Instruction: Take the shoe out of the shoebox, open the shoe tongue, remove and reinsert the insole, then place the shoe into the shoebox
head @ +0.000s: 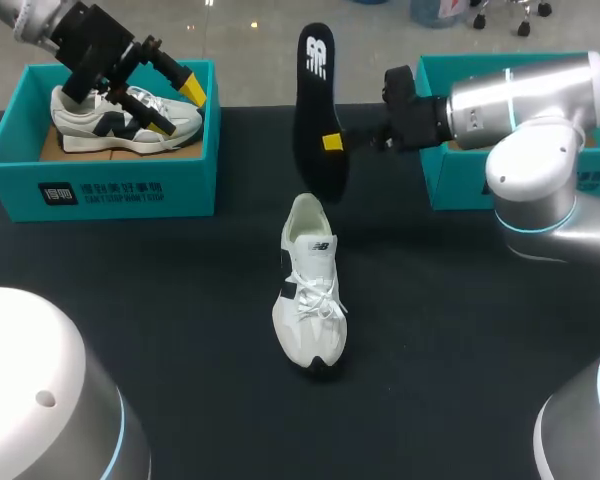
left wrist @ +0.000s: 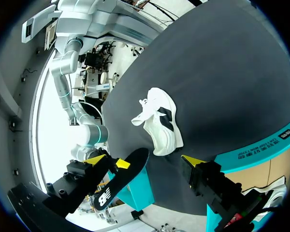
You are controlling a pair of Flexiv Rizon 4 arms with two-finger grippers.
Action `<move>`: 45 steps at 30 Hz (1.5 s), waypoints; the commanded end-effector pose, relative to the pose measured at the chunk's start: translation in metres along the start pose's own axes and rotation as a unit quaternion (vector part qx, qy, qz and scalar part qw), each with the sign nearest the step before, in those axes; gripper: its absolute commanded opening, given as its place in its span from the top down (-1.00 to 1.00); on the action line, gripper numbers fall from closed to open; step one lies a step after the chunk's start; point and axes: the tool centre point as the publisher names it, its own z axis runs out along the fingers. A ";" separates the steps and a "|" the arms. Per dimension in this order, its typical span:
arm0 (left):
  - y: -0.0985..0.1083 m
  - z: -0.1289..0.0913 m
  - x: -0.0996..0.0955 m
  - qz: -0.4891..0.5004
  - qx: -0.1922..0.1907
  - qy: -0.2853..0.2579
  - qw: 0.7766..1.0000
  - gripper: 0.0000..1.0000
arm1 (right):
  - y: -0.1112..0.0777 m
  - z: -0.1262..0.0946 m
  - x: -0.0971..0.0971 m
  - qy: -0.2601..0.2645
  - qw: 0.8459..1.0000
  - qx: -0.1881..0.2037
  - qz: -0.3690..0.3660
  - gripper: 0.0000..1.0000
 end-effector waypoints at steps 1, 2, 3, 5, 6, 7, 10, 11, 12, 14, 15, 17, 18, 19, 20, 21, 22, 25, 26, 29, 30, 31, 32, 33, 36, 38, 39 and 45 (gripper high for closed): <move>-0.001 -0.001 0.000 0.000 0.000 0.002 1.000 -1.00 | 0.005 0.015 0.007 -0.011 1.000 0.000 -0.026 1.00; -0.001 -0.001 0.000 0.000 0.000 0.002 1.000 -1.00 | 0.005 0.017 0.008 -0.012 0.999 0.001 -0.032 1.00; -0.001 -0.001 0.000 0.000 0.000 0.002 1.000 -1.00 | 0.003 0.019 0.009 -0.016 0.999 -0.003 -0.041 1.00; -0.001 -0.001 0.000 0.000 0.000 0.002 1.000 -1.00 | 0.000 0.021 0.008 -0.022 0.998 -0.010 -0.053 1.00; -0.001 -0.001 0.000 0.000 0.000 0.002 1.000 -1.00 | -0.002 0.022 0.009 -0.030 0.997 -0.018 -0.068 1.00; -0.001 -0.001 0.000 0.000 0.000 0.002 1.000 -1.00 | -0.003 0.023 0.009 -0.030 0.997 -0.019 -0.072 1.00; -0.001 -0.001 0.000 0.000 0.000 0.002 1.000 -1.00 | -0.009 0.025 0.007 -0.026 0.996 -0.030 -0.074 1.00; -0.001 -0.001 0.000 0.000 0.000 0.002 1.000 -1.00 | -0.011 0.025 0.007 -0.027 0.997 -0.029 -0.072 1.00; -0.001 -0.001 0.000 0.000 0.000 0.002 1.000 -1.00 | -0.013 0.026 0.007 -0.026 0.997 -0.027 -0.072 1.00; -0.001 -0.001 0.000 0.000 0.000 0.002 1.000 -1.00 | -0.015 0.028 0.010 -0.022 0.997 -0.025 -0.074 1.00; -0.001 -0.001 0.000 0.000 0.000 0.002 1.000 -1.00 | -0.016 0.028 0.011 -0.019 0.997 -0.025 -0.076 1.00; -0.001 -0.001 0.000 0.000 0.000 0.002 1.000 -1.00 | -0.018 0.029 0.014 -0.014 0.997 -0.025 -0.076 1.00; -0.001 -0.001 0.000 0.000 0.000 0.002 1.000 -1.00 | -0.019 0.029 0.014 -0.012 0.997 -0.023 -0.077 1.00; -0.001 -0.001 0.000 0.000 0.000 0.002 1.000 -1.00 | -0.021 0.029 0.014 -0.008 0.997 -0.021 -0.076 1.00; -0.001 -0.001 0.000 0.000 0.000 0.002 1.000 -1.00 | -0.023 0.029 0.014 -0.008 0.997 -0.020 -0.075 1.00; -0.001 -0.001 0.000 0.000 0.000 0.002 1.000 -1.00 | -0.025 0.030 0.013 -0.004 0.997 -0.019 -0.076 1.00; -0.001 -0.001 0.000 0.000 0.000 0.002 1.000 -1.00 | -0.027 0.031 0.013 -0.001 0.997 -0.016 -0.076 1.00; -0.001 -0.001 0.000 0.000 0.000 0.002 1.000 -1.00 | -0.035 0.032 0.012 0.008 0.996 -0.010 -0.083 1.00; -0.001 -0.001 0.000 0.000 0.000 0.002 1.000 -1.00 | -0.037 0.032 0.011 0.014 0.996 -0.012 -0.086 1.00; -0.001 -0.001 0.000 0.000 0.000 0.002 1.000 -1.00 | -0.045 0.034 0.008 0.030 0.996 -0.006 -0.078 1.00; -0.001 -0.001 0.000 0.000 0.000 0.002 1.000 -1.00 | -0.048 0.036 0.008 0.032 0.997 -0.002 -0.077 1.00; -0.001 -0.001 0.000 0.000 0.000 0.002 1.000 -1.00 | -0.050 0.037 0.007 0.035 0.997 0.002 -0.075 1.00; -0.001 -0.001 0.000 0.000 0.000 0.002 1.000 -1.00 | -0.052 0.038 0.006 0.042 0.997 0.000 -0.071 1.00; -0.001 -0.001 0.000 0.000 0.000 0.002 1.000 -1.00 | -0.055 0.038 0.005 0.043 0.997 0.001 -0.067 1.00; -0.001 -0.001 0.000 0.000 0.000 0.002 1.000 -1.00 | -0.062 0.038 0.002 0.049 0.997 -0.001 -0.057 1.00; -0.001 -0.001 0.000 0.000 0.000 0.002 1.000 -1.00 | -0.066 0.037 0.001 0.053 0.997 -0.003 -0.052 1.00; -0.001 -0.001 0.000 0.000 0.000 0.002 1.000 -1.00 | -0.067 0.037 0.001 0.053 0.997 -0.003 -0.051 1.00; -0.001 -0.001 0.000 0.000 0.000 0.002 1.000 -1.00 | -0.072 0.040 0.003 0.059 0.997 -0.005 -0.042 1.00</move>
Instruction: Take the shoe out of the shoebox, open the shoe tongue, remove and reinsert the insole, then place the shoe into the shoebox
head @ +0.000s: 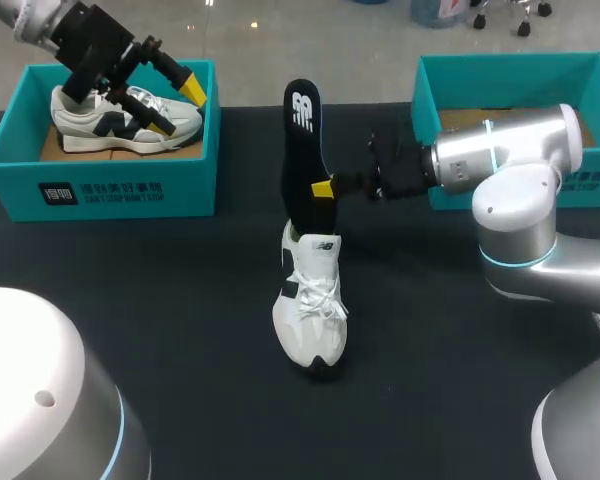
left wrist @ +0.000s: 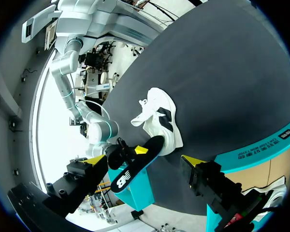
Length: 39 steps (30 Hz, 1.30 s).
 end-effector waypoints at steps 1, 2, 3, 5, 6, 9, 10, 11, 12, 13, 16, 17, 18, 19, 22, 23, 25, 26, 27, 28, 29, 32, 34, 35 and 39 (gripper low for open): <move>-0.001 -0.001 0.000 0.000 0.000 0.002 1.000 -1.00 | -0.002 0.005 0.001 0.002 1.000 -0.002 0.002 1.00; -0.001 -0.001 0.000 0.000 0.000 0.002 1.000 -1.00 | -0.001 0.005 0.003 0.005 1.000 -0.007 0.004 1.00; -0.001 -0.001 0.000 0.000 0.000 0.002 1.000 -1.00 | 0.000 0.005 0.004 0.007 1.000 -0.009 0.006 1.00; -0.001 -0.001 0.000 0.000 0.000 0.002 1.000 -1.00 | 0.001 0.005 0.006 0.009 1.000 -0.009 0.023 1.00; -0.001 -0.001 0.000 0.000 0.000 0.002 1.000 -1.00 | 0.002 0.005 0.007 0.010 1.000 -0.010 0.028 1.00; -0.001 -0.001 0.000 0.000 0.000 0.002 1.000 -1.00 | 0.003 0.006 0.010 0.015 0.999 -0.014 0.029 1.00; -0.001 -0.001 0.000 0.000 0.000 0.002 1.000 -1.00 | 0.003 0.006 0.010 0.021 0.999 -0.020 0.032 1.00; -0.001 -0.001 0.000 0.000 0.000 0.002 1.000 -1.00 | 0.003 0.006 0.010 0.022 0.999 -0.023 0.034 1.00; -0.001 -0.001 0.000 0.000 0.000 0.002 1.000 -1.00 | 0.002 0.007 0.011 0.023 0.999 -0.024 0.036 1.00; -0.001 -0.001 0.000 0.000 0.000 0.002 1.000 -1.00 | 0.001 0.008 0.011 0.023 0.999 -0.024 0.037 1.00; -0.001 -0.001 0.000 0.000 0.000 0.002 1.000 -1.00 | -0.002 0.010 0.009 0.024 0.999 -0.021 0.039 1.00; -0.001 -0.001 0.000 0.000 0.000 0.002 1.000 -1.00 | -0.003 0.010 0.009 0.024 0.999 -0.021 0.039 1.00; -0.001 -0.001 0.000 0.000 0.000 0.002 1.000 -1.00 | -0.004 0.010 0.008 0.024 0.998 -0.022 0.045 1.00; -0.001 -0.001 0.000 0.000 0.000 0.002 1.000 -1.00 | -0.005 0.011 0.007 0.024 0.998 -0.021 0.046 1.00; -0.001 -0.001 0.000 0.000 0.000 0.002 1.000 -1.00 | -0.010 0.012 0.004 0.029 0.998 -0.023 0.059 1.00; -0.001 -0.001 0.000 0.000 0.000 0.002 1.000 -1.00 | -0.012 0.013 0.004 0.031 0.997 -0.023 0.060 1.00; -0.001 -0.001 0.000 0.000 0.000 0.002 1.000 -1.00 | -0.015 0.014 0.004 0.032 0.997 -0.021 0.064 1.00; -0.001 -0.001 0.000 0.000 0.000 0.002 1.000 -1.00 | -0.015 0.015 0.005 0.032 0.997 -0.021 0.065 1.00; -0.001 -0.001 0.000 0.000 0.000 0.002 1.000 -1.00 | -0.016 0.015 0.006 0.032 0.997 -0.020 0.066 1.00; -0.001 -0.001 0.000 0.000 0.000 0.002 1.000 -1.00 | -0.017 0.014 0.006 0.032 0.997 -0.020 0.069 1.00; -0.001 -0.001 0.000 0.000 0.000 0.002 1.000 -1.00 | -0.019 0.014 0.007 0.032 0.997 -0.020 0.071 1.00; -0.001 -0.001 0.000 0.000 0.000 0.002 1.000 -1.00 | -0.023 0.015 0.011 0.030 0.996 -0.016 0.078 1.00; -0.001 -0.001 0.000 0.000 0.000 0.002 1.000 -1.00 | -0.027 0.014 0.012 0.027 0.996 -0.008 0.084 1.00; -0.001 -0.001 0.000 0.000 0.000 0.002 1.000 -1.00 | -0.029 0.014 0.013 0.027 0.996 -0.009 0.086 1.00; -0.001 -0.001 0.000 0.000 0.000 0.002 1.000 -1.00 | -0.037 0.016 0.015 0.027 0.995 -0.009 0.096 1.00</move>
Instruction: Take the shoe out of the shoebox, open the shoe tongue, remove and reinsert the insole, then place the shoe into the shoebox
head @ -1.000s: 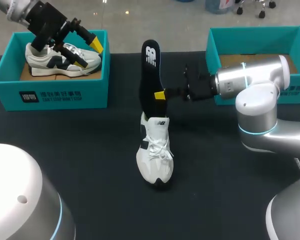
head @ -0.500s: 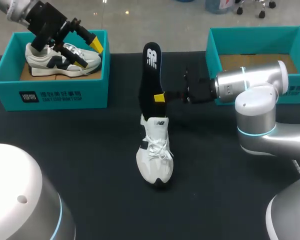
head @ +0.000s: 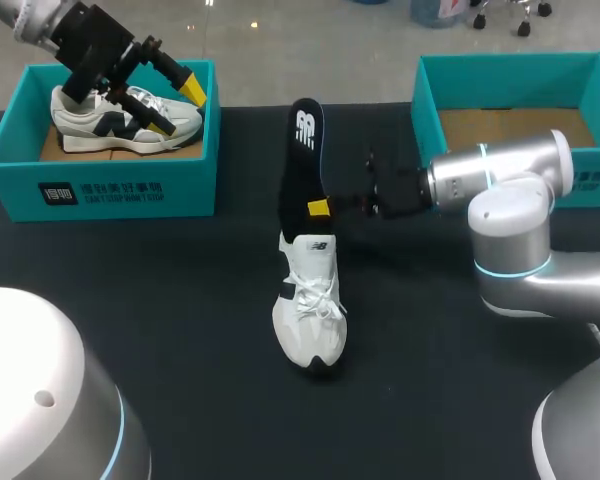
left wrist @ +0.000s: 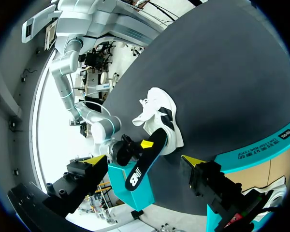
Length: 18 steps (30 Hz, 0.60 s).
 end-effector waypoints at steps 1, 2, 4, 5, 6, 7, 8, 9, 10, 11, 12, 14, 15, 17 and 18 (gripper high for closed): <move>-0.001 -0.001 0.000 0.000 0.000 0.002 1.000 -1.00 | -0.010 0.004 0.002 -0.002 1.000 0.002 0.006 1.00; -0.001 -0.001 0.000 0.000 0.000 0.002 1.000 -1.00 | -0.013 0.005 0.002 -0.002 1.000 0.004 0.009 1.00; -0.001 -0.001 0.000 0.000 0.000 0.002 1.000 -1.00 | -0.018 0.006 0.002 0.000 1.000 0.003 0.015 1.00; -0.001 -0.001 0.000 0.000 0.000 0.002 1.000 -1.00 | -0.020 0.006 0.002 0.000 1.000 0.005 0.017 1.00; -0.001 -0.001 0.000 0.000 0.000 0.002 1.000 -1.00 | -0.022 0.007 0.002 0.001 1.000 0.006 0.020 1.00; -0.001 -0.001 0.000 0.000 0.000 0.002 1.000 -1.00 | -0.025 0.007 0.002 0.000 1.000 0.007 0.024 1.00; -0.001 -0.001 0.000 0.000 0.000 0.002 1.000 -1.00 | -0.027 0.008 0.002 0.000 1.000 0.010 0.026 1.00; -0.001 -0.001 0.000 0.000 0.000 0.002 1.000 -1.00 | -0.028 0.009 0.003 0.002 1.000 0.012 0.027 1.00; -0.001 -0.001 0.000 0.000 0.000 0.002 1.000 -1.00 | -0.030 0.009 0.004 0.002 0.999 0.014 0.030 1.00; -0.001 -0.001 0.000 0.000 0.000 0.002 1.000 -1.00 | -0.032 0.009 0.004 0.002 0.999 0.016 0.032 1.00; -0.001 -0.001 0.000 0.000 0.000 0.002 1.000 -1.00 | -0.034 0.010 0.004 0.003 0.999 0.018 0.034 1.00; -0.001 -0.001 0.000 0.000 0.000 0.002 1.000 -1.00 | -0.036 0.010 0.005 0.003 0.999 0.021 0.037 1.00; -0.001 -0.001 0.000 0.000 0.000 0.002 1.000 -1.00 | -0.038 0.010 0.005 0.004 0.999 0.023 0.038 1.00; -0.001 -0.001 0.000 0.000 0.000 0.002 1.000 -1.00 | -0.039 0.011 0.007 0.005 0.999 0.024 0.040 1.00; -0.001 -0.001 0.000 0.000 0.000 0.002 1.000 -1.00 | -0.040 0.011 0.007 0.006 0.999 0.025 0.041 1.00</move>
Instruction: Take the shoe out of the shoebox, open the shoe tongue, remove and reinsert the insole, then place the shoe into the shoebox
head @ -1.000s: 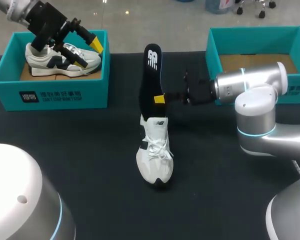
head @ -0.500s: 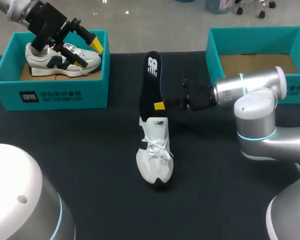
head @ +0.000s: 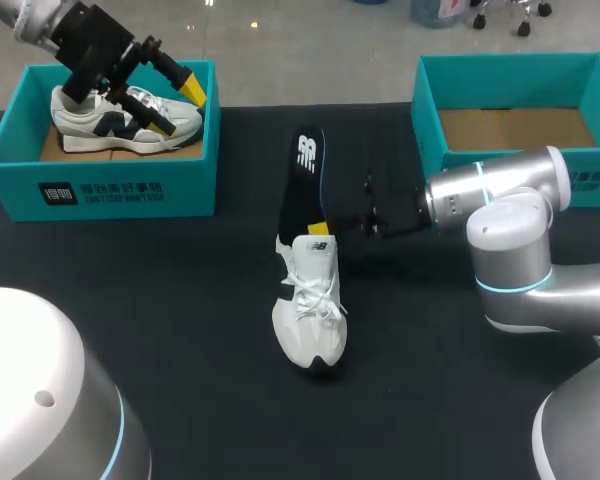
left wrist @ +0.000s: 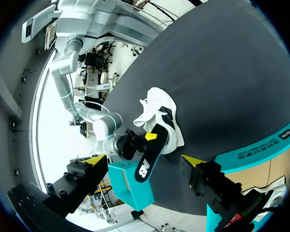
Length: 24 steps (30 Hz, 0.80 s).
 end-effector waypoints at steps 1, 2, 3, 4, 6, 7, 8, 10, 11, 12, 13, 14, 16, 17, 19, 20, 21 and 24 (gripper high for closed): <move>-0.001 -0.001 0.000 0.000 0.000 0.002 1.000 -1.00 | -0.004 0.004 0.000 0.001 1.000 0.004 0.003 1.00; -0.001 -0.001 0.000 0.000 0.000 0.002 1.000 -1.00 | -0.004 0.004 0.001 0.001 1.000 0.005 0.004 1.00; -0.001 -0.001 0.000 0.000 0.000 0.002 1.000 -1.00 | -0.004 0.004 0.001 0.001 1.000 0.004 0.004 1.00; -0.001 -0.001 0.000 0.000 0.000 0.002 1.000 -1.00 | -0.002 0.003 0.002 -0.002 1.000 0.001 0.001 1.00; -0.001 -0.001 0.000 0.000 0.000 0.002 1.000 -1.00 | 0.001 0.002 0.004 -0.003 1.000 0.000 -0.003 0.65; -0.001 -0.001 0.000 0.000 0.000 0.002 1.000 -1.00 | 0.004 0.002 0.004 -0.004 1.000 -0.001 -0.005 0.50; -0.001 -0.001 0.000 0.000 0.000 0.002 1.000 -1.00 | 0.005 0.001 0.005 -0.006 1.000 -0.001 -0.007 0.40; -0.001 -0.001 0.000 0.000 0.000 0.002 1.000 -1.00 | 0.010 0.001 0.006 -0.008 1.000 0.002 -0.014 0.27; -0.001 -0.001 0.000 0.000 0.000 0.002 1.000 -1.00 | 0.013 0.000 0.007 -0.008 1.000 0.002 -0.019 0.23; -0.001 -0.001 0.000 0.000 0.000 0.002 1.000 -1.00 | 0.015 0.000 0.008 -0.009 1.000 0.003 -0.021 0.24; -0.001 -0.001 0.000 0.000 0.000 0.002 1.000 -1.00 | 0.017 0.000 0.008 -0.010 1.000 0.003 -0.023 0.25; -0.001 -0.001 0.000 0.000 0.000 0.002 1.000 -1.00 | 0.019 0.000 0.008 -0.010 1.000 0.004 -0.026 0.24; -0.001 -0.001 0.000 0.000 0.000 0.002 1.000 -1.00 | 0.024 -0.001 0.008 -0.010 0.999 0.006 -0.030 0.25; -0.001 -0.001 0.000 0.000 0.000 0.002 1.000 -1.00 | 0.026 -0.001 0.008 -0.010 0.999 0.007 -0.033 0.26; -0.001 -0.001 0.000 0.000 0.000 0.002 1.000 -1.00 | 0.030 0.000 0.008 -0.009 0.999 0.009 -0.038 0.29; -0.001 -0.001 0.000 0.000 0.000 0.002 1.000 -1.00 | 0.032 0.000 0.008 -0.009 0.999 0.011 -0.040 0.29; -0.001 -0.001 0.000 0.000 0.000 0.002 1.000 -1.00 | 0.034 0.000 0.007 -0.008 0.999 0.012 -0.041 0.30; -0.001 -0.001 0.000 0.000 0.000 0.002 1.000 -1.00 | 0.039 0.000 0.005 -0.009 0.999 0.016 -0.045 0.44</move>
